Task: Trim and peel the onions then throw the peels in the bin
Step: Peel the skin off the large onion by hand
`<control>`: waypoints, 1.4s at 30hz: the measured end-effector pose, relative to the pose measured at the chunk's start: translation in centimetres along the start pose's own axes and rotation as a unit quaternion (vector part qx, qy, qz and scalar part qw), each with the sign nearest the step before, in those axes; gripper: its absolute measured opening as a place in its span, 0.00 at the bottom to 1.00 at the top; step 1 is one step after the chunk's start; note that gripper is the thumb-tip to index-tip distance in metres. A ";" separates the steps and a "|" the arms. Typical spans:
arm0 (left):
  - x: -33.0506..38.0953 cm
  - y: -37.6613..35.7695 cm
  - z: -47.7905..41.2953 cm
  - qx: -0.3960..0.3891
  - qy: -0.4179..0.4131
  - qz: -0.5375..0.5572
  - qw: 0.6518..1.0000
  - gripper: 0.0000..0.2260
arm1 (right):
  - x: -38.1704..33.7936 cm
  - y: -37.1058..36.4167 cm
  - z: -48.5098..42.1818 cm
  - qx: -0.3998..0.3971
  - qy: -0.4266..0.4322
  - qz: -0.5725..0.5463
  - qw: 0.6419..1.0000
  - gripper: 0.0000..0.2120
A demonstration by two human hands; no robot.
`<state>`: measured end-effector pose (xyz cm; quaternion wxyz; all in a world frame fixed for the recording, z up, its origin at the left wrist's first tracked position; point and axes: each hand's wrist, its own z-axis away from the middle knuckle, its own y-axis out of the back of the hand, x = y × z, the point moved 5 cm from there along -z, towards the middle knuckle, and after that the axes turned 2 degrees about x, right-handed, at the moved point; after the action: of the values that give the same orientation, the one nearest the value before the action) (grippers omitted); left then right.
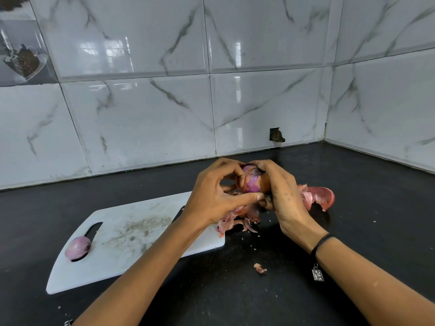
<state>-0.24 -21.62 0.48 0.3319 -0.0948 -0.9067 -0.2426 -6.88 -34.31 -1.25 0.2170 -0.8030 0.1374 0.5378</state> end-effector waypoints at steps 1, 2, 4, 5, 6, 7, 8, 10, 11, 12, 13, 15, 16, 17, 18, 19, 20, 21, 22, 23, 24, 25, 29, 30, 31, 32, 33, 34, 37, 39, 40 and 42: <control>0.0 0.0 0.0 0.003 0.004 0.007 1.000 0.15 | 0.1 0.1 -0.1 0.003 -0.002 0.000 1.000 0.14; -0.1 0.0 0.1 0.006 0.008 0.012 1.000 0.15 | 0.1 0.1 -0.1 0.005 -0.004 0.000 1.000 0.14; -0.1 0.0 0.1 0.008 0.015 0.020 1.000 0.16 | 0.2 0.2 -0.2 0.012 -0.008 0.003 1.000 0.14; 0.0 -0.1 0.1 0.005 0.018 0.027 0.999 0.17 | 0.3 0.2 -0.2 0.016 -0.010 0.006 1.000 0.14; 0.0 -0.1 0.1 0.000 0.019 0.032 0.999 0.19 | 0.3 0.3 -0.2 0.020 -0.012 0.010 1.000 0.13; 0.1 -0.1 0.1 -0.006 0.017 0.034 0.999 0.20 | 0.3 0.3 -0.2 0.023 -0.013 0.014 1.000 0.13; 0.2 -0.1 0.0 -0.010 0.015 0.030 0.999 0.21 | 0.3 0.3 -0.2 0.024 -0.015 0.016 0.999 0.13; 0.2 -0.1 0.1 -0.010 0.015 0.021 1.000 0.20 | 0.3 0.3 -0.1 0.021 -0.016 0.013 1.000 0.13; 0.1 0.0 0.0 -0.007 0.016 0.021 1.000 0.19 | 0.3 0.3 -0.1 0.018 -0.017 0.007 1.000 0.14; 0.0 0.0 0.0 -0.004 0.017 0.019 1.000 0.18 | 0.3 0.2 -0.1 0.015 -0.018 -0.001 1.000 0.14; -0.1 0.1 0.0 -0.001 0.015 0.016 1.000 0.17 | 0.2 0.2 -0.1 0.013 -0.019 -0.006 1.000 0.14; -0.2 0.1 0.1 0.005 0.005 0.003 1.000 0.16 | 0.2 0.2 -0.1 0.012 -0.017 -0.007 1.000 0.14; -0.2 0.1 0.1 0.010 0.000 -0.001 1.000 0.15 | 0.2 0.3 -0.1 0.013 -0.014 -0.005 1.000 0.14; -0.2 0.1 0.1 0.013 -0.001 -0.002 1.000 0.15 | 0.3 0.3 -0.2 0.014 -0.013 -0.002 1.000 0.14; -0.3 0.1 0.2 0.016 0.000 0.001 1.000 0.15 | 0.4 0.4 -0.3 0.017 -0.012 0.003 1.000 0.14; -0.3 0.1 0.2 0.018 0.004 0.004 1.000 0.15 | 0.5 0.4 -0.4 0.021 -0.013 0.008 1.000 0.14; -0.5 0.0 0.2 0.018 0.008 0.007 1.000 0.14 | 0.6 0.5 -0.4 0.024 -0.015 0.009 1.000 0.14; -0.6 0.0 0.2 0.017 0.014 0.010 1.000 0.14 | 0.6 0.5 -0.5 0.026 -0.016 0.006 1.000 0.14; -0.8 0.0 0.2 0.015 0.020 0.015 1.000 0.14 | 0.6 0.5 -0.5 0.026 -0.017 0.001 1.000 0.14; -0.9 -0.1 0.2 0.012 0.027 0.026 0.999 0.15 | 0.6 0.5 -0.4 0.025 -0.017 -0.004 1.000 0.14; -1.0 -0.1 0.2 0.007 0.033 0.038 0.999 0.14 | 0.6 0.5 -0.4 0.024 -0.017 -0.006 1.000 0.15; -1.0 -0.1 0.2 0.001 0.038 0.052 0.998 0.14 | 0.6 0.5 -0.4 0.023 -0.016 -0.008 1.000 0.15; -1.2 -0.2 0.2 -0.027 0.050 0.084 0.995 0.10 | 0.8 0.6 -0.6 0.024 -0.022 -0.009 0.999 0.15; -1.3 -0.1 0.2 -0.032 0.052 0.081 0.995 0.08 | 0.8 0.6 -0.7 0.027 -0.025 -0.010 0.999 0.15; -1.3 0.0 0.2 -0.034 0.056 0.079 0.995 0.07 | 0.9 0.7 -0.7 0.031 -0.028 -0.011 0.999 0.15; -1.4 0.1 0.2 -0.033 0.065 0.082 0.994 0.05 | 0.9 0.8 -0.7 0.034 -0.031 -0.012 0.999 0.15; -1.4 0.2 0.2 -0.031 0.077 0.087 0.993 0.03 | 1.0 0.8 -0.7 0.036 -0.033 -0.011 0.999 0.15; -1.5 0.3 0.2 -0.026 0.085 0.092 0.992 0.02 | 1.0 0.8 -0.7 0.036 -0.034 -0.011 0.999 0.15; -1.8 0.5 0.2 0.005 0.097 0.110 0.989 0.03 | 0.9 0.6 -0.6 0.031 -0.034 -0.010 0.999 0.14; -2.0 0.8 0.1 0.021 0.101 0.116 0.988 0.03 | 0.7 0.5 -0.4 0.023 -0.033 -0.010 0.999 0.13; -2.0 0.9 0.1 0.022 0.099 0.114 0.988 0.04 | 0.5 0.4 -0.3 0.020 -0.033 -0.014 0.999 0.12; -1.8 0.9 0.0 0.014 0.087 0.108 0.990 0.09 | 0.2 0.2 0.0 0.013 -0.035 -0.029 0.999 0.11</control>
<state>1.41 -20.85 -0.37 0.4348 -0.1663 -0.8622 -0.1999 -6.88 -34.51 -1.49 0.2476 -0.7845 0.1134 0.5571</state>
